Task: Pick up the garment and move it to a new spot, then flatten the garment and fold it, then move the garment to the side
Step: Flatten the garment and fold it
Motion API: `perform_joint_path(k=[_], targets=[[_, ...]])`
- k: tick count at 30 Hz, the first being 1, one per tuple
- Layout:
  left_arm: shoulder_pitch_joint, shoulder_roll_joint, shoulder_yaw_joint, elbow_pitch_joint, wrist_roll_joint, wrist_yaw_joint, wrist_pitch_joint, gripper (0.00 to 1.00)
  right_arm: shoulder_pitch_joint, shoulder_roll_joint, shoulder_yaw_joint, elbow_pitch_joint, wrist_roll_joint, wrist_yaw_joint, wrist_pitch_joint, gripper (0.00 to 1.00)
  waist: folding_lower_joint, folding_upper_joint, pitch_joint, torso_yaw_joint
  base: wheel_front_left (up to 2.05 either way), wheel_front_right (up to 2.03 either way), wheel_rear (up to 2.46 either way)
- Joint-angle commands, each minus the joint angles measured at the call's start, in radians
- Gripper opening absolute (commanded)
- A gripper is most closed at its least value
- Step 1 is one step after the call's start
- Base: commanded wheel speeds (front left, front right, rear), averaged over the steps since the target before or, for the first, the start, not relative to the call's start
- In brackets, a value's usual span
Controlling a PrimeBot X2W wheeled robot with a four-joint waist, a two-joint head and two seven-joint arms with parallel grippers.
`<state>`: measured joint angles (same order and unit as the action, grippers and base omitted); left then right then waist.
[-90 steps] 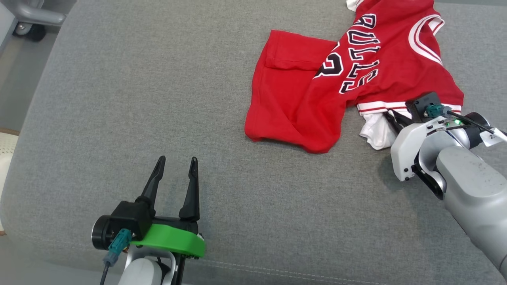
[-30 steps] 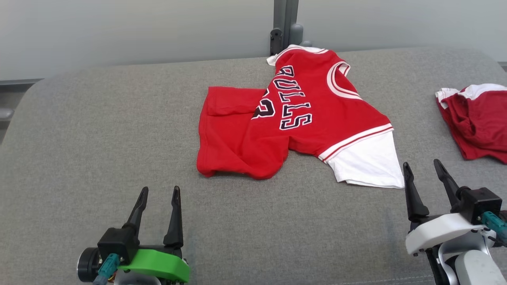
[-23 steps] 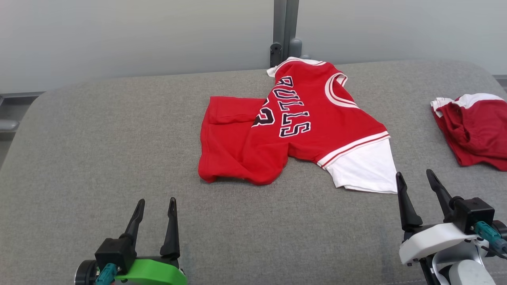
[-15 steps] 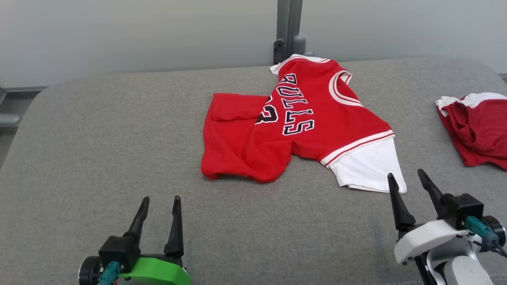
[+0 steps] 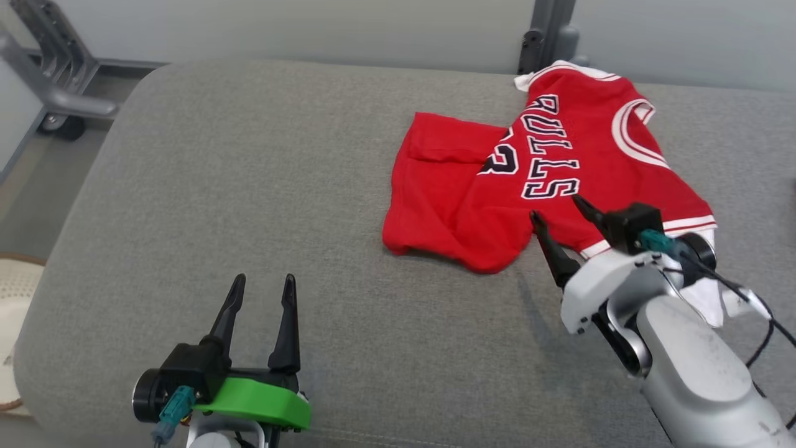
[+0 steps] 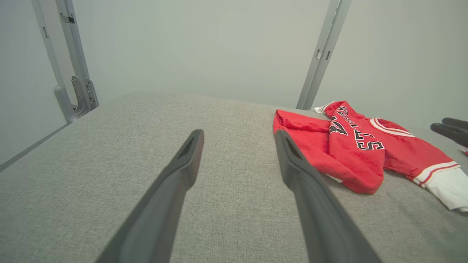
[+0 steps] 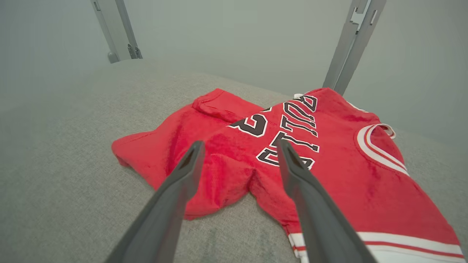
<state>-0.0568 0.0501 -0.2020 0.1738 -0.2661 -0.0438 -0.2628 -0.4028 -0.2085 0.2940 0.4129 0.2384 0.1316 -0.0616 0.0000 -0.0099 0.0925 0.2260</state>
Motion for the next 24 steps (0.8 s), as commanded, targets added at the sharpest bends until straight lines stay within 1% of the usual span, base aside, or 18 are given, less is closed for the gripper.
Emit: perform_joint_path(k=[1,6,11,14,18,19,20,21,22,24], targets=[[-0.02,0.001,-0.006,-0.004,-0.013,0.004,-0.002,1.0,-0.036,-0.01,0.016,0.024,0.011,-0.002,0.009,1.0,0.0,0.0099,0.073,0.087,0.0,0.0,0.0],[-0.045,0.001,-0.047,-0.017,-0.043,0.018,-0.002,1.0,-0.204,-0.021,0.134,0.178,0.079,-0.002,0.065,1.0,0.0,0.0099,0.132,0.175,0.0,0.0,0.0],[-0.064,0.0,-0.089,-0.024,-0.08,0.037,-0.002,1.0,-0.32,-0.03,0.238,0.318,0.165,-0.002,0.101,1.0,0.0,0.0099,0.17,0.254,0.0,0.0,0.0],[-0.065,0.001,-0.106,-0.028,-0.092,0.049,-0.002,1.0,-0.361,-0.036,0.302,0.38,0.217,-0.002,0.121,1.0,0.0,0.0099,0.183,0.286,0.0,0.0,0.0],[-0.064,0.0,-0.121,-0.032,-0.111,0.059,-0.002,1.0,-0.399,-0.051,0.386,0.438,0.274,-0.002,0.153,1.0,0.0,0.0099,0.193,0.309,0.0,0.0,0.0],[-0.064,0.001,-0.123,-0.033,-0.114,0.063,-0.002,1.0,-0.408,-0.054,0.402,0.449,0.291,-0.002,0.161,0.92,0.0,0.0099,0.195,0.312,0.0,0.0,0.0],[-0.064,0.001,-0.126,-0.035,-0.117,0.063,-0.002,1.0,-0.415,-0.058,0.419,0.458,0.3,-0.002,0.166,0.38,0.0,0.0099,0.197,0.314,0.0,0.0,0.0],[-0.064,0.001,-0.129,-0.036,-0.119,0.065,-0.002,1.0,-0.425,-0.063,0.434,0.467,0.31,-0.002,0.171,0.23,0.0,0.0099,0.2,0.316,0.0,0.0,0.0],[-0.066,0.001,-0.133,-0.04,-0.122,0.07,-0.002,1.0,-0.442,-0.076,0.459,0.485,0.326,-0.002,0.165,0.0,0.0,0.0099,0.205,0.318,0.0,0.0,0.0],[-0.068,0.001,-0.138,-0.043,-0.129,0.073,-0.002,1.0,-0.466,-0.087,0.476,0.5,0.336,-0.002,0.15,0.0,0.0,0.0099,0.211,0.319,0.0,0.0,0.0]])
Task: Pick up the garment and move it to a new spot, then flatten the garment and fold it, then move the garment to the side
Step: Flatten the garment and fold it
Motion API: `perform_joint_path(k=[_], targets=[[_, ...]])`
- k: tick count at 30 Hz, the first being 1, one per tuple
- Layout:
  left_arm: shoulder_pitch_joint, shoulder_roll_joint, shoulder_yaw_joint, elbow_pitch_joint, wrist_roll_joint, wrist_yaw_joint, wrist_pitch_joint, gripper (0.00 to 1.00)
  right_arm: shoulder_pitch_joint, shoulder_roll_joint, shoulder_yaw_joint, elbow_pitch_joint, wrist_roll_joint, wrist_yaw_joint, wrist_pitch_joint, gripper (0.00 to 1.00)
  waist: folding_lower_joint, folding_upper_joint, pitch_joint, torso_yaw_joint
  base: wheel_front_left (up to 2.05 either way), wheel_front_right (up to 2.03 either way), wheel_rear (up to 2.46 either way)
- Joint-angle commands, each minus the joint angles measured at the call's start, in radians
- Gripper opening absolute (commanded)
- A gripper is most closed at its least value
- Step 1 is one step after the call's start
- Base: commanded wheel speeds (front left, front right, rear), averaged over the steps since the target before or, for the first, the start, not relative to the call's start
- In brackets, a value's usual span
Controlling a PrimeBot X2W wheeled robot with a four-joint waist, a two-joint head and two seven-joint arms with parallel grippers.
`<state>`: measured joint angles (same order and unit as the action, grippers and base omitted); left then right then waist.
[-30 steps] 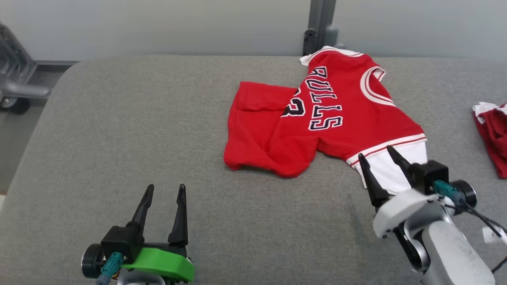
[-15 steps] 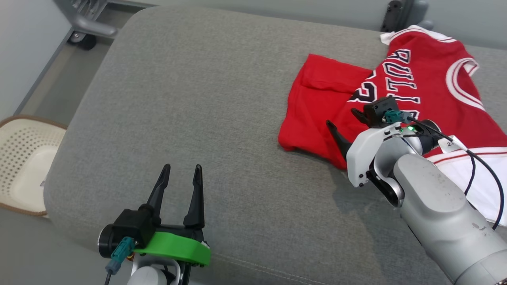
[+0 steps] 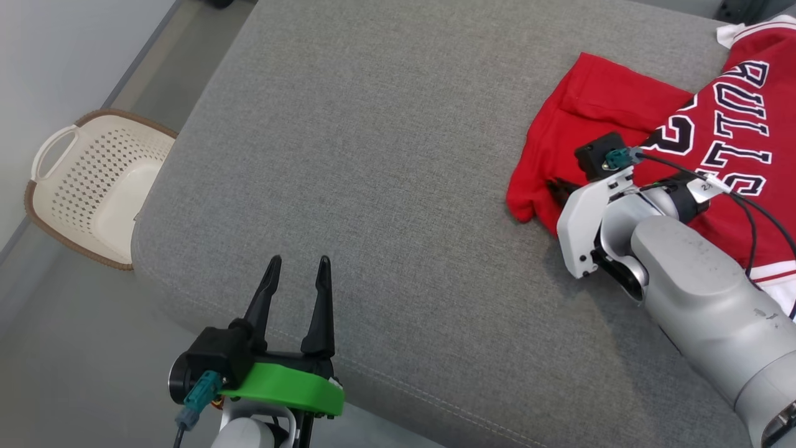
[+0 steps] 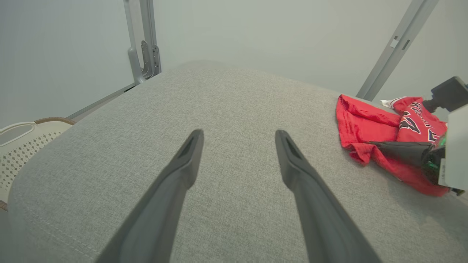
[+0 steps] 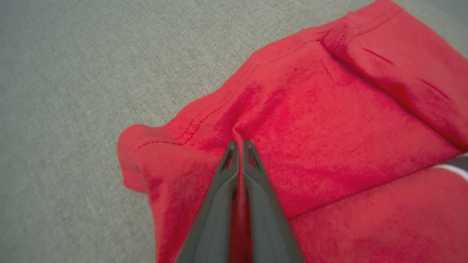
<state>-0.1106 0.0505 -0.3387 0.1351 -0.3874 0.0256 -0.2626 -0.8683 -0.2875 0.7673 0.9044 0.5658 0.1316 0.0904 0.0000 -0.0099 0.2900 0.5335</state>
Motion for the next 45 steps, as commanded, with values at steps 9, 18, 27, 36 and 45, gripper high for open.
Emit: perform_joint_path(k=[9,18,27,36,45], targets=[[-0.025,0.0,-0.025,-0.006,-0.03,0.009,-0.002,1.0,-0.132,-0.041,-0.009,0.118,0.028,-0.002,-0.091,0.0,0.0,0.0099,0.042,0.019,0.0,0.0,0.0],[-0.028,0.0,-0.027,-0.006,-0.031,0.016,-0.002,1.0,-0.198,-0.045,-0.032,0.227,0.009,-0.002,-0.19,1.0,0.0,0.0099,0.051,0.013,0.0,0.0,0.0],[-0.022,0.0,-0.021,0.005,-0.021,0.011,-0.002,1.0,-0.224,-0.04,0.03,0.193,-0.081,-0.002,-0.339,1.0,0.0,0.0099,0.035,-0.028,0.0,0.0,0.0],[-0.012,0.0,-0.018,0.014,-0.009,0.004,-0.002,1.0,-0.129,-0.024,0.191,0.101,-0.061,-0.002,-0.283,1.0,0.0,0.0099,0.019,-0.035,0.0,0.0,0.0],[-0.007,0.0,-0.014,0.019,-0.006,0.001,-0.002,1.0,-0.132,-0.023,0.244,0.174,-0.086,-0.002,-0.244,0.0,0.0,0.0099,0.005,-0.031,0.0,0.0,0.0]])
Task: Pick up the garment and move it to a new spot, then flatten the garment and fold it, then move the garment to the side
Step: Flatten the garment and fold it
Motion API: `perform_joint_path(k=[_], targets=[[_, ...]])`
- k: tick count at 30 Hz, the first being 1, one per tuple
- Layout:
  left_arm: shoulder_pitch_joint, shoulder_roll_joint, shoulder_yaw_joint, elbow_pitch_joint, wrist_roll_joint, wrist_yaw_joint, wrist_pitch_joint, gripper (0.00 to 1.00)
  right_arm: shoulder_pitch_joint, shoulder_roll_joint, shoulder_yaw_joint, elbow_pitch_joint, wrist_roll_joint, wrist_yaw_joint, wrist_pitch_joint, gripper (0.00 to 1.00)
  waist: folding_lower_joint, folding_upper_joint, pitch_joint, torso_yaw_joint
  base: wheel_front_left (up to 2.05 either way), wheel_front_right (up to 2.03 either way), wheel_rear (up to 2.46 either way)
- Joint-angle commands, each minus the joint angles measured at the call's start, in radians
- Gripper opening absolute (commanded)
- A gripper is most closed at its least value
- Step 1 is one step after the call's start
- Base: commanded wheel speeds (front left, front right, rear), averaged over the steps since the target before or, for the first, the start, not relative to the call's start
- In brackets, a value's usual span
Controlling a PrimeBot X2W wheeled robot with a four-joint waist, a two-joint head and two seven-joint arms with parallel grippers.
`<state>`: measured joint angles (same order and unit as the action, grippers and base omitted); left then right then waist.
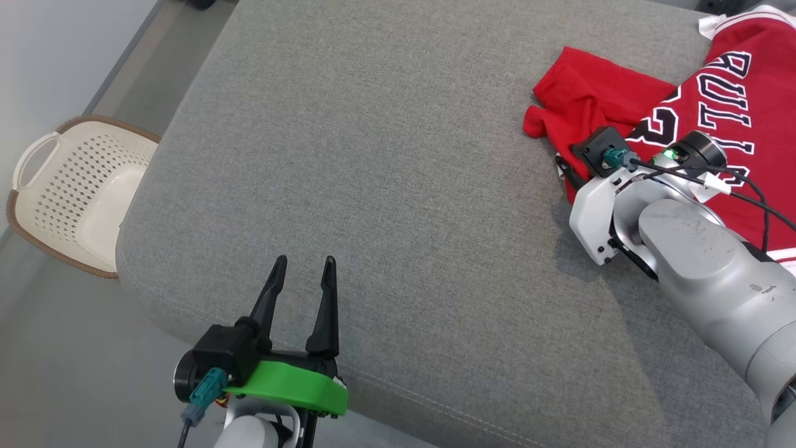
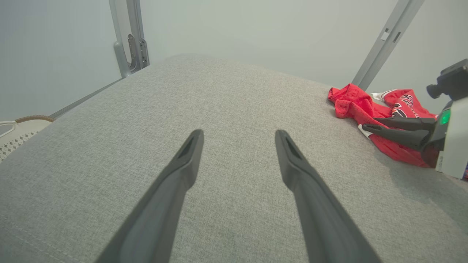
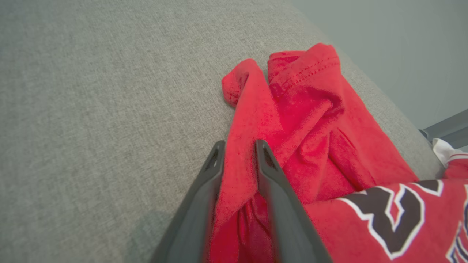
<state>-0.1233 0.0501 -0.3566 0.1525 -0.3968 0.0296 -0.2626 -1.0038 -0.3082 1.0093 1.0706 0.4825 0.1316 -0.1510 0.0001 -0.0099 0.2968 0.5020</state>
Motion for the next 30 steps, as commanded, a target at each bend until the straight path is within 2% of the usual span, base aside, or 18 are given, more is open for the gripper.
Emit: perform_joint_path(k=[1,6,11,16,21,25,30], targets=[[0.007,0.001,0.005,0.003,0.004,-0.004,-0.002,1.0,-0.001,0.001,0.0,0.01,0.0,-0.002,-0.017,0.0,-0.0001,0.0099,-0.004,0.0,0.0,0.0,0.0],[0.012,0.001,0.017,0.004,0.013,-0.003,-0.002,1.0,0.001,0.035,-0.014,-0.042,0.062,-0.002,-0.057,0.0,-0.0001,0.0099,-0.016,-0.015,0.0,0.0,0.0],[0.016,0.001,0.028,0.003,0.023,-0.005,-0.002,1.0,0.011,0.03,0.023,-0.186,0.131,-0.002,-0.081,0.0,-0.0001,0.0099,-0.028,-0.036,0.0,0.0,0.0],[0.019,0.001,0.037,0.003,0.031,-0.011,-0.002,1.0,0.034,0.001,0.067,-0.325,0.194,-0.002,-0.066,0.0,-0.0001,0.0099,-0.032,-0.05,0.0,0.0,0.0],[0.009,0.001,0.041,0.005,0.038,-0.015,-0.002,1.0,0.061,-0.071,0.16,-0.477,0.303,-0.002,0.032,0.0,-0.0001,0.0099,-0.024,-0.06,0.0,0.0,0.0],[-0.007,0.001,0.038,0.007,0.038,-0.02,-0.002,1.0,0.071,-0.091,0.203,-0.493,0.368,-0.002,0.069,0.0,-0.0001,0.0099,-0.012,-0.061,0.0,0.0,0.0],[-0.02,0.001,0.035,0.011,0.036,-0.02,-0.002,1.0,0.038,-0.075,0.222,-0.401,0.399,-0.002,0.058,0.0,-0.0001,0.0099,0.001,-0.06,0.0,0.0,0.0]])
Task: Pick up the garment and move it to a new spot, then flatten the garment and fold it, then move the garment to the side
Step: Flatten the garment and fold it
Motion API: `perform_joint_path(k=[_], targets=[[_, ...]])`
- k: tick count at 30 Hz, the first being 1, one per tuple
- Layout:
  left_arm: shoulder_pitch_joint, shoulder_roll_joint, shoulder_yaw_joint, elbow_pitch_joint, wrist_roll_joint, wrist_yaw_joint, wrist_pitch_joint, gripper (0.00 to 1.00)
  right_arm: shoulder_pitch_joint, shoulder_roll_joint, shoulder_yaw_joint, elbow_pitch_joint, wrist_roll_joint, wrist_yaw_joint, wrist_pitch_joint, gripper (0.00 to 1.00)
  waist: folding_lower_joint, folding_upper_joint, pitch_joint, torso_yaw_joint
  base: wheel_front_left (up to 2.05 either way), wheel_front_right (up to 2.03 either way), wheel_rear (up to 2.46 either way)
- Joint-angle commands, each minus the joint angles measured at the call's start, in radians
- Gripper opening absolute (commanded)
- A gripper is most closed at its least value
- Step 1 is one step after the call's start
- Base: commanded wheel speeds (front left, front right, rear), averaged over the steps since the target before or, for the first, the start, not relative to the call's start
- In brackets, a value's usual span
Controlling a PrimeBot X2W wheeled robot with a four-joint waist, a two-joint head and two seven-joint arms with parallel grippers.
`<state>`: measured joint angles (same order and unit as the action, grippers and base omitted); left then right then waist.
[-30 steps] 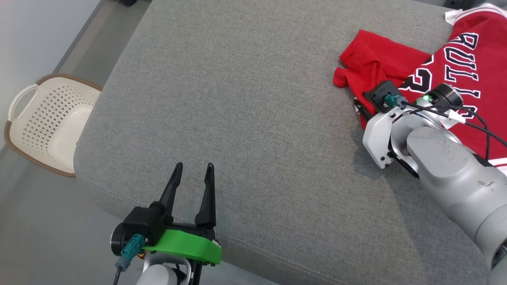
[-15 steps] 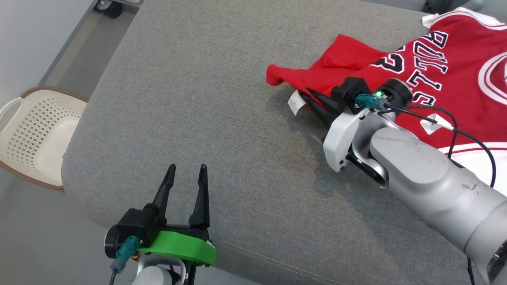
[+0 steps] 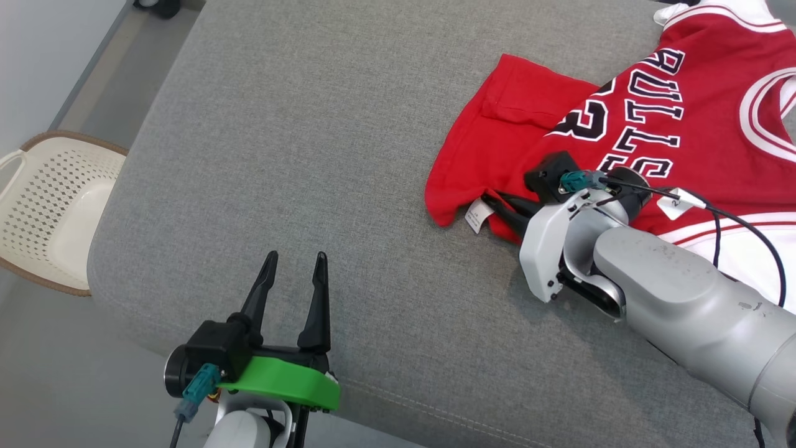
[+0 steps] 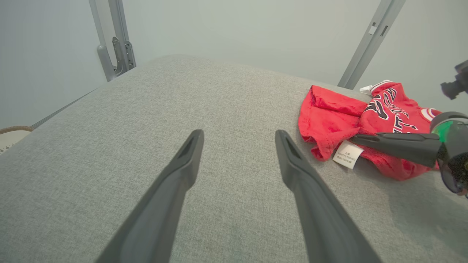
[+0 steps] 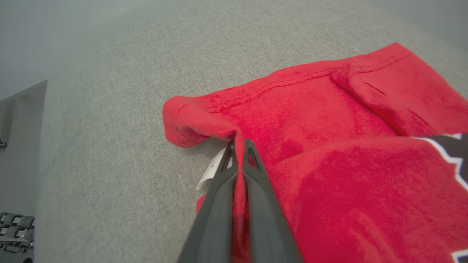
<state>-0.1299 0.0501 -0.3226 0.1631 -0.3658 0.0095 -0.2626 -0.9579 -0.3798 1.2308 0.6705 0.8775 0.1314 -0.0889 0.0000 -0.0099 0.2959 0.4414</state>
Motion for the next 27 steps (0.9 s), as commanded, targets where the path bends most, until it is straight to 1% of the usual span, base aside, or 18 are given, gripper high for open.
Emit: perform_joint_path(k=[1,8,9,10,11,14,19,24,27], targets=[[-0.018,0.001,0.0,0.001,0.005,-0.001,-0.002,1.0,-0.015,0.003,0.004,0.023,0.003,-0.002,-0.011,0.0,0.0,0.0099,0.004,0.001,0.0,0.0,0.0],[-0.025,0.001,0.0,0.007,0.008,-0.001,-0.002,1.0,-0.047,0.064,-0.018,0.216,0.029,-0.002,-0.096,0.0,0.0,0.0099,0.01,-0.003,0.0,0.0,0.0],[-0.025,0.001,0.001,0.008,0.01,-0.002,-0.002,1.0,-0.048,0.073,-0.016,0.231,0.034,-0.002,-0.103,0.2,0.0,0.0099,0.009,-0.005,0.0,0.0,0.0],[-0.025,0.001,0.002,0.008,0.011,-0.001,-0.002,1.0,-0.049,0.08,-0.014,0.243,0.039,-0.002,-0.11,0.45,0.0,0.0099,0.008,-0.008,0.0,0.0,0.0],[-0.024,0.001,0.003,0.008,0.012,-0.001,-0.002,1.0,-0.049,0.086,-0.012,0.247,0.047,-0.002,-0.116,1.0,0.0,0.0099,0.006,-0.011,0.0,0.0,0.0],[-0.022,0.001,0.005,0.007,0.017,0.0,-0.002,1.0,-0.057,0.086,-0.001,0.237,0.057,-0.002,-0.132,1.0,0.0,0.0099,0.002,-0.023,0.0,0.0,0.0],[-0.012,0.001,0.015,0.01,0.024,-0.001,-0.002,1.0,-0.072,0.048,0.011,0.205,0.065,-0.002,-0.161,1.0,0.0,0.0099,-0.013,-0.048,0.0,0.0,0.0],[-0.007,0.001,0.024,0.007,0.033,-0.008,-0.002,1.0,-0.081,0.026,-0.005,0.177,0.051,-0.002,-0.175,1.0,0.0,0.0099,-0.02,-0.073,0.0,0.0,0.0],[-0.008,0.001,0.024,0.008,0.034,-0.009,-0.002,1.0,-0.086,0.024,-0.004,0.147,0.017,-0.002,-0.177,1.0,0.0,0.0099,-0.02,-0.081,0.0,0.0,0.0]])
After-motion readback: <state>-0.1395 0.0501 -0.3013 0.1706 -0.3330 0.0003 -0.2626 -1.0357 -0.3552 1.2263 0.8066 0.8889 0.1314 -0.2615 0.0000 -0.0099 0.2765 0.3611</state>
